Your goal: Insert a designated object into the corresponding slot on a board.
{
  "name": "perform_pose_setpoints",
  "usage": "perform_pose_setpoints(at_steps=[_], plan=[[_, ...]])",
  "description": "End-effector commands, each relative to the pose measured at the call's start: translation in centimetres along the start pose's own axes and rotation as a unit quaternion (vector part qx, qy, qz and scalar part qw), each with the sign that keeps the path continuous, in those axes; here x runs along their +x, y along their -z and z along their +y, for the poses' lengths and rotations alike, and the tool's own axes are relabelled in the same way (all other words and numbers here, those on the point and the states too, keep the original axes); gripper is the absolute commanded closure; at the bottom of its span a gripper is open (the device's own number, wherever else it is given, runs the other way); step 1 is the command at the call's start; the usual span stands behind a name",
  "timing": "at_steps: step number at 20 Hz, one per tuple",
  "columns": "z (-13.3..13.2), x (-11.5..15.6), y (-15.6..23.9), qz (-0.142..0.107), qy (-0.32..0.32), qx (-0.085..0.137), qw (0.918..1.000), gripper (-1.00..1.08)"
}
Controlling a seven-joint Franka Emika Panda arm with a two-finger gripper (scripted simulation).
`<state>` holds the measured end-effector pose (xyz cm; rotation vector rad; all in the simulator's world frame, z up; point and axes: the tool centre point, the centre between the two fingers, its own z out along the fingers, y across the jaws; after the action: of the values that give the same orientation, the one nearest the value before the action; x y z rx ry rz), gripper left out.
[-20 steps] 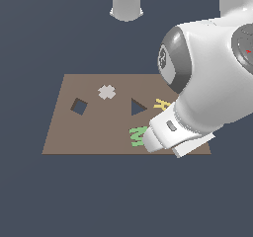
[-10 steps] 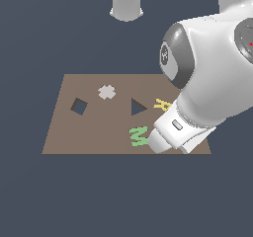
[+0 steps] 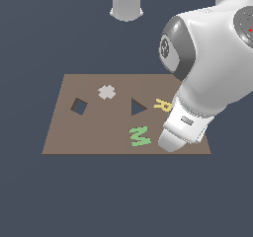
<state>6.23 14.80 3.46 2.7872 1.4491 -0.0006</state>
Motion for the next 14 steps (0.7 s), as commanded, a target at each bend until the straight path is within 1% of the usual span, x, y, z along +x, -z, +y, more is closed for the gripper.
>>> perform_pose_setpoints(at_steps=[1,4,7,10,14], plan=[[-0.6,-0.4,0.1,0.0,0.052,0.0,0.9987,1.08],[-1.3,-0.9,0.1,0.0,0.116,0.0,0.9933,1.08],[-2.0,-1.5,0.1,0.0,0.178,-0.001,0.984,1.08],[-2.5,-2.2,0.2,0.0,0.239,-0.001,0.9709,1.08],[-3.1,-3.2,0.2,0.0,0.318,-0.001,0.948,1.08]])
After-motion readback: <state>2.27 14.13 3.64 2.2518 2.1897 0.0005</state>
